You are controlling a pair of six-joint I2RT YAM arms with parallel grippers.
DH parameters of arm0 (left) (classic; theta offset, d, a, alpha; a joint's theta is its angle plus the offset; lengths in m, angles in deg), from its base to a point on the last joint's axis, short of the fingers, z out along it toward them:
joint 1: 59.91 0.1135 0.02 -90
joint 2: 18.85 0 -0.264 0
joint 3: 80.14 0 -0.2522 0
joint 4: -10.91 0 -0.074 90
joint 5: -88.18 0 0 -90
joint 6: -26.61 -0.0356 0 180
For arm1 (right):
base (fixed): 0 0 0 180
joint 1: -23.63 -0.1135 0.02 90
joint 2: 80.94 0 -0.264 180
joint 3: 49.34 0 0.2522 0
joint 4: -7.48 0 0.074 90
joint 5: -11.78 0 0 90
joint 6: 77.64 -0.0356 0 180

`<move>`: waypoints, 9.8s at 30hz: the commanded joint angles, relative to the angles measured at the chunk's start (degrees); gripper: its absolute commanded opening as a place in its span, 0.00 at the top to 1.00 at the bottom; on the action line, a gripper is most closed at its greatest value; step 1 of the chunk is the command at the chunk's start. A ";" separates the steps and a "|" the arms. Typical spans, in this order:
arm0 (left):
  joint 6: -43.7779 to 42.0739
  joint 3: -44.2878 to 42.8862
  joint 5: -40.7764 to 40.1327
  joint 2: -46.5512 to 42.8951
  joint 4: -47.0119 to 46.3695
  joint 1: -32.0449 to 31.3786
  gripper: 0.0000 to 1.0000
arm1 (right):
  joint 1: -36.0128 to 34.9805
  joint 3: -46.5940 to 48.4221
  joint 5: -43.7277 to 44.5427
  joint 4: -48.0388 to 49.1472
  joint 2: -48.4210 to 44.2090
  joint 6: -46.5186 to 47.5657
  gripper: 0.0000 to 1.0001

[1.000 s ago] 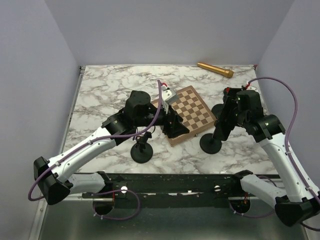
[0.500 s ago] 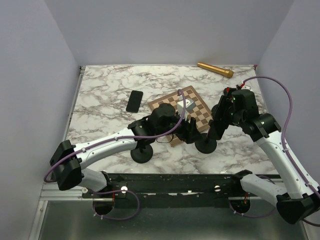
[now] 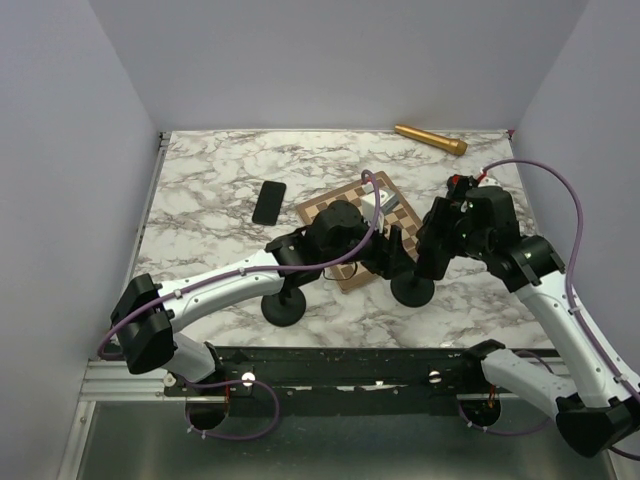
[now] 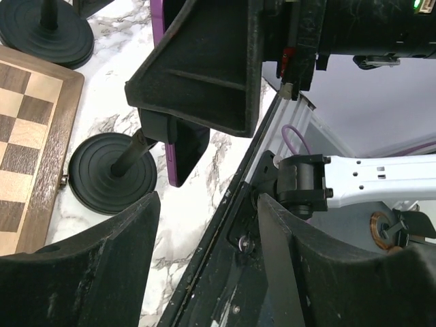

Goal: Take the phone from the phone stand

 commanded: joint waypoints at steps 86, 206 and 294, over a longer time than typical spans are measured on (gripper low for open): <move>-0.39 -4.18 18.77 12.62 -13.23 6.48 1.00 | -0.26 -5.32 -1.59 8.83 -7.05 11.63 0.99; 3.06 5.18 14.66 7.83 -18.50 5.81 1.00 | -0.30 -2.01 -18.34 4.04 -9.20 8.82 0.05; 3.94 4.99 12.48 4.67 -16.59 6.66 0.25 | -12.70 1.46 6.50 5.69 0.04 1.72 0.99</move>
